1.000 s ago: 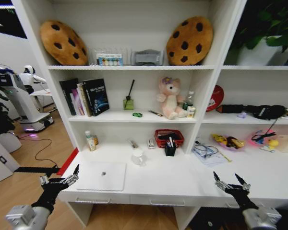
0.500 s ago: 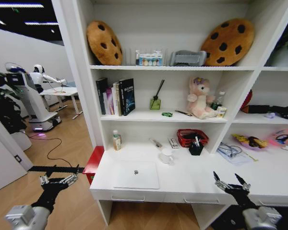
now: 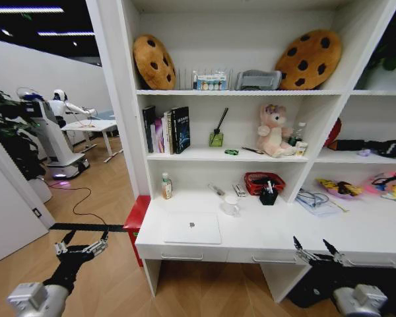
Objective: Organize the objects on the table.
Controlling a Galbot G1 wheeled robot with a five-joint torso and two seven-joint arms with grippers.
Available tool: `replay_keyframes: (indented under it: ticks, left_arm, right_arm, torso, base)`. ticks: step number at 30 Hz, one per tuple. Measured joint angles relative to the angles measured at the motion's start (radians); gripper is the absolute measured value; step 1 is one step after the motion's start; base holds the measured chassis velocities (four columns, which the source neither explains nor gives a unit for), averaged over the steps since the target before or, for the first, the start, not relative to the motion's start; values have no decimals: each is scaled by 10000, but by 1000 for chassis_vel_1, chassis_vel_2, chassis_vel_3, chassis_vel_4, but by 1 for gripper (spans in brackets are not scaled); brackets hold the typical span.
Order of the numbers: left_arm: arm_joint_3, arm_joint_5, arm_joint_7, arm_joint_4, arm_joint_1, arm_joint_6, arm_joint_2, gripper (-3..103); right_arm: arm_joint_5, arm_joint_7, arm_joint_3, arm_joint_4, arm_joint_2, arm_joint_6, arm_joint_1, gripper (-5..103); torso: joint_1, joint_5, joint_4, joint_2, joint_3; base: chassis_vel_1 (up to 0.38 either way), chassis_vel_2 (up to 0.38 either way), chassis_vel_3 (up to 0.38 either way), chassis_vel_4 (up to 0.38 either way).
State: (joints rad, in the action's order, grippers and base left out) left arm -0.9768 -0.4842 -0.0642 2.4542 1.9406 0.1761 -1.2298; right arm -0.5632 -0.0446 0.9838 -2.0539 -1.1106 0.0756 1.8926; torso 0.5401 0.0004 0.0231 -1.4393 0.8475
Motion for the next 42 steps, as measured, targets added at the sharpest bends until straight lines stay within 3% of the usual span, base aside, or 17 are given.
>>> replay_keyframes:
  ticks: [10,11,14,17,23,29,42]
  left_arm:
    - [-2,0,-2,0,0,0,0,100]
    - [-2,0,-2,0,0,0,0,100]
    - [-2,0,2,0,0,0,0,100]
    - [-4,0,-4,0,1,0,-1,100]
    - [-2,0,1,0,-1,0,0,100]
    - [-2,0,1,0,-2,0,0,100]
    - [-2,0,-2,0,0,0,0,100]
  right_arm:
    - [0,2,-4,-1,-1,-1,-1,100]
    - [0,1,-2,-2,-1,0,2,100]
    - [0,1,-3,-1,-1,-1,4,100]
    - [1,1,-2,-2,-1,0,6,100]
    - [1,1,-3,-2,-2,-1,7,100]
    - [0,1,-3,-2,1,-1,-10,100]
    - [0,1,-2,-2,-1,0,-2,100]
  torso:
    - [-1,-1,0,0,-1]
    - [-3,-16,1,-3,-2]
    - [-3,4,4,-2,0]
    - [-9,-13,-3,-7,-5]
    - [-4,-2,9,-3,-1]
    - [15,-4,-5,6,6]
    - [0,-5,1,0,0]
  base:
    - [339,-322,-327,320]
    - [347,-379,-370,362]
    - [367,-358,-366,351]
    - [288,-243,-267,278]
    - [35,-53,-119,106]
    - [-77,21,88,-28]
    - [-4,8,9,-4]
